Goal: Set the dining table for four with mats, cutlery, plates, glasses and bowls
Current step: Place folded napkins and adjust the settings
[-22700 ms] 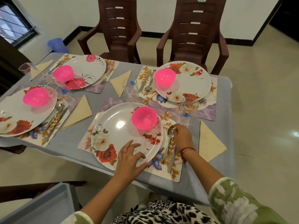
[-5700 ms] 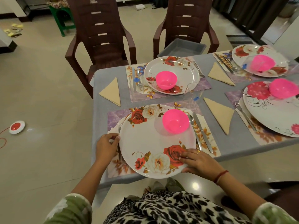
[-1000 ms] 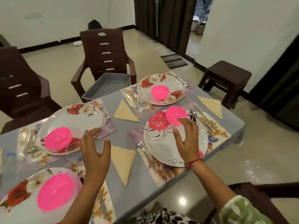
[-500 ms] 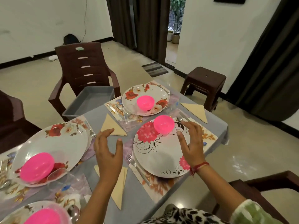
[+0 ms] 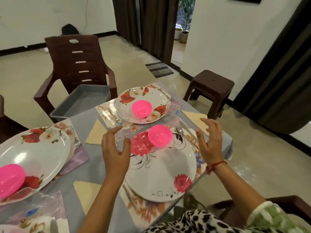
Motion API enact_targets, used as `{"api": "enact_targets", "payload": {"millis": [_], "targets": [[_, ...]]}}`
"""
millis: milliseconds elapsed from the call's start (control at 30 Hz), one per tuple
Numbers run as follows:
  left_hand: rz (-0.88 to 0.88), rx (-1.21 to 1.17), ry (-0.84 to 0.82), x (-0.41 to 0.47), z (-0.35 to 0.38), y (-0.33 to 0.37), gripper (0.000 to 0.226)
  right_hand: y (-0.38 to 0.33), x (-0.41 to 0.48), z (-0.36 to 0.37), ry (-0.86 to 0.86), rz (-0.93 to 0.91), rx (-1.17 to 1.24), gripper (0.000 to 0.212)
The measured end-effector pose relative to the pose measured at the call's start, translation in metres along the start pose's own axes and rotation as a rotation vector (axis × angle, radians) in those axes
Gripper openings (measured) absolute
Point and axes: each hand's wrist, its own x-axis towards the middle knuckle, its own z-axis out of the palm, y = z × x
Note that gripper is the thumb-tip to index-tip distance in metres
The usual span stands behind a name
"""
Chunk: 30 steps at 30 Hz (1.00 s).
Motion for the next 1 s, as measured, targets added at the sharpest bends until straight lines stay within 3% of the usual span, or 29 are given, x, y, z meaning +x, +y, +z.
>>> {"api": "enact_targets", "payload": {"millis": [167, 300, 433, 600, 1000], "targets": [[-0.027, 0.059, 0.052, 0.007, 0.094, 0.018, 0.034, 0.090, 0.068, -0.006, -0.008, 0.001, 0.072, 0.039], [-0.136, 0.103, 0.112, 0.016, 0.173, 0.038, 0.034, 0.160, 0.126, -0.016, -0.128, 0.009, 0.102, 0.047], [-0.075, 0.175, 0.161, 0.028, 0.228, 0.065, 0.029, 0.206, 0.166, -0.029, -0.201, 0.000, 0.151, 0.049], [-0.142, 0.242, 0.233, 0.034, 0.254, 0.070, 0.030, 0.230, 0.190, -0.022, -0.286, 0.047, 0.218, 0.057], [-0.177, 0.146, 0.316, 0.050, 0.291, 0.083, 0.028, 0.245, 0.228, -0.030, -0.395, -0.033, 0.196, 0.050]]}}
